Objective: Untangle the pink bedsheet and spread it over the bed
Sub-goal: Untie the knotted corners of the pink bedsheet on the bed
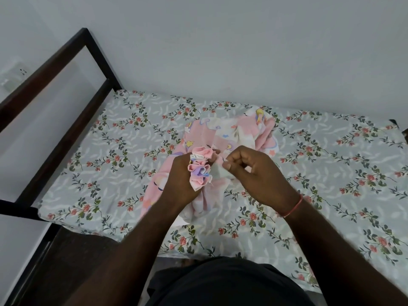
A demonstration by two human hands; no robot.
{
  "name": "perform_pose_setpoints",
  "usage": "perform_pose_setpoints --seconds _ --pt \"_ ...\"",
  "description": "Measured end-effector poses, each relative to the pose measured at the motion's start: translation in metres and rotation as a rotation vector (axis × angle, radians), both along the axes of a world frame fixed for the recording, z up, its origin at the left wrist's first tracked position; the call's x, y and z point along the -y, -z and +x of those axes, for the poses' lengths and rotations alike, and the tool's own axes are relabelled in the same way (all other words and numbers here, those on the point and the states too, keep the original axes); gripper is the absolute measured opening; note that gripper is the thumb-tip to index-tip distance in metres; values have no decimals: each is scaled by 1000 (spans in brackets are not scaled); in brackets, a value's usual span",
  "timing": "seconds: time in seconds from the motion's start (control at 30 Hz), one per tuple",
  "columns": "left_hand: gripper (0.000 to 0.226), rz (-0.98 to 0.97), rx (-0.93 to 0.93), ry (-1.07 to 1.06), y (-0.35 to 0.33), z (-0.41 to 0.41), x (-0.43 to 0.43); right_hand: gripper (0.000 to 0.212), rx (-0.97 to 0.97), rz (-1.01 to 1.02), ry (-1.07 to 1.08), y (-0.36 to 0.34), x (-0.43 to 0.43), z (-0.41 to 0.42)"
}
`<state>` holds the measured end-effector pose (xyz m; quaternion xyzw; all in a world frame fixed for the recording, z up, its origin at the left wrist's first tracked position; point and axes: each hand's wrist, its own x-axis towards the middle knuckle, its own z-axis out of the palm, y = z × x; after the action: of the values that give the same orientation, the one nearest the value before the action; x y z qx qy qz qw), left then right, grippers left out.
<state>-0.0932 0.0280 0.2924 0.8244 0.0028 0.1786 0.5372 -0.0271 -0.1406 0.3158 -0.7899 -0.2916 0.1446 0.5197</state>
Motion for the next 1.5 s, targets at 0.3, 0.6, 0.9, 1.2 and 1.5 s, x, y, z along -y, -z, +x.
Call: perform_pose_setpoints --seconds 0.3,0.6,0.9,1.2,1.5 --pt "21 -2 75 -77 -9 -2 5 19 38 -85 -117 2 -10 -16" --pt "40 -7 61 43 -10 -9 7 18 -221 255 363 0 -15 -11" --pt "11 -257 -270 354 -21 -9 10 31 -120 123 -152 -15 -9 -14" --pt "20 75 14 11 -16 6 -5 21 -75 -76 -44 6 -10 -7" --pt "13 -11 -79 196 -10 -3 18 13 -190 242 278 -11 -15 -10"
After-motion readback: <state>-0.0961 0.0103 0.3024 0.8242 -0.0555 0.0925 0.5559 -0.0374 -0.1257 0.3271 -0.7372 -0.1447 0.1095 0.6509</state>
